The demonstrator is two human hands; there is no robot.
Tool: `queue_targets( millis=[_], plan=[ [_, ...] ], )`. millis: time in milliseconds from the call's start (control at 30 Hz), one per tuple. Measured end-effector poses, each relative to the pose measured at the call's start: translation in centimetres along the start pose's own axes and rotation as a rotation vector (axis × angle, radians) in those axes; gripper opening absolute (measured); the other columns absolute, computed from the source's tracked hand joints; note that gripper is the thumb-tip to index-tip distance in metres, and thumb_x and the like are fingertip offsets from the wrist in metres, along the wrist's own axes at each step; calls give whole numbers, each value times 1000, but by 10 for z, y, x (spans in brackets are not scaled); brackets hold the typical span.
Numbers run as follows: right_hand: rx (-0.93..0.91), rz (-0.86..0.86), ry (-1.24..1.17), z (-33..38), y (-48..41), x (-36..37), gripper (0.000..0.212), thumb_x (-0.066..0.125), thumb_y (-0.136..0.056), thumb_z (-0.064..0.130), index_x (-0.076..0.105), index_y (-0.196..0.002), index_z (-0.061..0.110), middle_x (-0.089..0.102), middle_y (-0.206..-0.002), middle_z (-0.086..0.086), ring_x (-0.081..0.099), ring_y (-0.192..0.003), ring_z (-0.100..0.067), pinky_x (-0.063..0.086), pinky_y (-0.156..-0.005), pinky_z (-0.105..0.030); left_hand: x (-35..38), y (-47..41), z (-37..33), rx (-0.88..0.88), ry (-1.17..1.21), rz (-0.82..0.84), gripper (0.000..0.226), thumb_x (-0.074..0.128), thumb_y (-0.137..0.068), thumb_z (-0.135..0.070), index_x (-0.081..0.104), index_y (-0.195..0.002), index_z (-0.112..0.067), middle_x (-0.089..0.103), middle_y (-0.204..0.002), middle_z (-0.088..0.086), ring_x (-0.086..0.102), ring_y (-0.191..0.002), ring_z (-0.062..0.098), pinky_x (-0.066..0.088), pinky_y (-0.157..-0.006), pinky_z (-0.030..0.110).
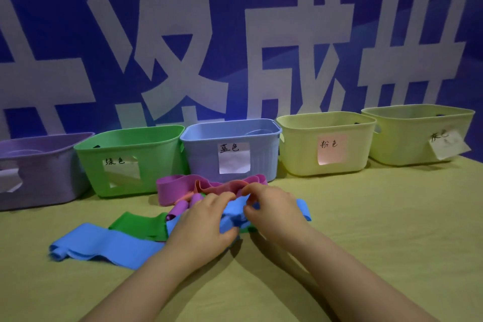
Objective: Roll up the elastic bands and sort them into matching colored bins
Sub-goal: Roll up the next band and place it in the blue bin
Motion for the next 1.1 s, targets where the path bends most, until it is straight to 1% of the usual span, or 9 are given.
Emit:
queue_targets(
  millis=[100,267,400,467,533,667,833,1000,1100],
  plan=[
    [58,-2,57,-15,-2,-1,37,47,-86,18,53,-121,31,63,-114,7,51,-110,-19,33,-89,-33,0,3,0,-15,-123,75,49,56,-77,-55,43,-121,-35,50,-117,-14,44,-112,10,39,-92,33],
    [86,1,103,-26,-4,3,44,48,-85,14,48,-125,31,53,-118,2,48,-111,-23,33,-88,-35,-8,4,-3,-7,-194,87,29,52,-83,-51,55,-105,-32,55,-107,-13,46,-105,11,39,-87,29],
    [132,-34,128,-33,-6,5,40,49,-86,14,47,-125,23,46,-118,-3,51,-106,-27,37,-87,-36,-9,4,6,-47,-78,47,37,45,-79,-56,60,-98,-29,56,-97,-11,50,-98,12,41,-85,31],
    [180,-37,184,-40,-7,7,32,48,-89,21,51,-121,21,47,-119,-3,52,-106,-26,37,-86,-36,-12,3,8,-63,-61,9,43,39,-78,-56,61,-102,-27,54,-97,-9,50,-99,13,40,-83,30],
    [195,-33,218,-42,-6,7,25,47,-91,28,57,-113,21,52,-113,-2,52,-103,-25,37,-83,-36,-13,3,11,-93,-111,-20,37,43,-86,-50,58,-112,-26,54,-109,-6,48,-106,15,39,-86,28],
    [140,-110,196,-28,-6,-6,18,47,-92,34,60,-95,22,62,-95,0,55,-92,-23,31,-73,-33,-5,4,24,-179,-222,44,37,46,-89,-43,50,-123,-29,49,-123,-5,43,-116,17,37,-91,29],
    [88,-178,193,-12,-12,-21,18,46,-93,33,60,-98,22,67,-91,-1,58,-88,-26,30,-69,-32,-8,6,37,-266,-252,30,42,42,-92,-27,41,-133,-24,42,-132,0,40,-117,22,37,-95,32],
    [117,-192,128,-10,-16,-27,17,47,-92,29,62,-98,23,67,-90,0,58,-86,-24,36,-69,-31,-12,10,56,-346,-162,40,54,49,-85,-15,35,-136,-23,53,-125,5,49,-110,26,41,-88,33],
    [155,-203,78,-15,-17,-22,18,46,-90,23,62,-99,24,68,-95,-1,58,-88,-25,38,-67,-30,-25,8,62,-367,-169,-48,40,53,-84,-20,46,-124,-18,57,-114,7,52,-105,28,43,-81,35]
  ],
)
Point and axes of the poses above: each hand's wrist, its own y-axis away from the middle knuckle, its own x-axis out of the palm, z = x × y, the point moved 7 cm from there along -y, towards the middle knuckle
